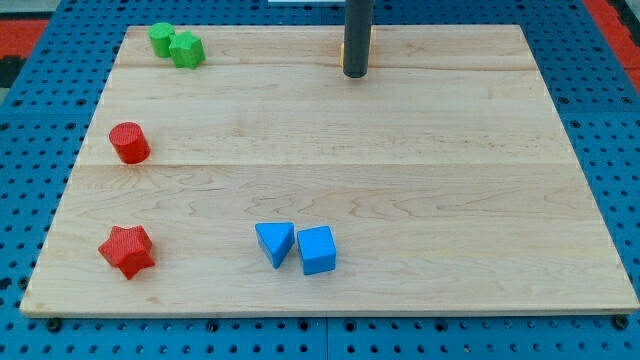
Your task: Separate yellow heart and yellow hexagon
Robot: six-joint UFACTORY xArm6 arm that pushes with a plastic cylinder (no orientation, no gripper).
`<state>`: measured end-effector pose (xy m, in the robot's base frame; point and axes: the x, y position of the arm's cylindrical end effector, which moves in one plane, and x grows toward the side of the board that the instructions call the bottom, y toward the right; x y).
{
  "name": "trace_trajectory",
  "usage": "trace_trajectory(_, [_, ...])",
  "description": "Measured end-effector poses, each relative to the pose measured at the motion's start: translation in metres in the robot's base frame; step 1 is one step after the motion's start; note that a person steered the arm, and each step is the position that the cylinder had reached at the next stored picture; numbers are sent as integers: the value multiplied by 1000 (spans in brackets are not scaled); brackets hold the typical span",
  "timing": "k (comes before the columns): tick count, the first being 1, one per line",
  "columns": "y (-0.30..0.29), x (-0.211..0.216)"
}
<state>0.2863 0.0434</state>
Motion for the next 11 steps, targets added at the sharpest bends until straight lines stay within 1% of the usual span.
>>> trace_trajectory(1, [0, 12])
trace_trajectory(2, [27, 39])
trace_trajectory(3, [61, 17])
trace_trajectory(4, [59, -8])
trace_trajectory(5, [93, -73])
trace_trajectory(6, [45, -93])
trace_trajectory(7, [0, -80])
trace_trajectory(8, [0, -80])
trace_trajectory(9, [52, -69])
trace_trajectory(10, [94, -43])
trace_trajectory(11, [85, -93])
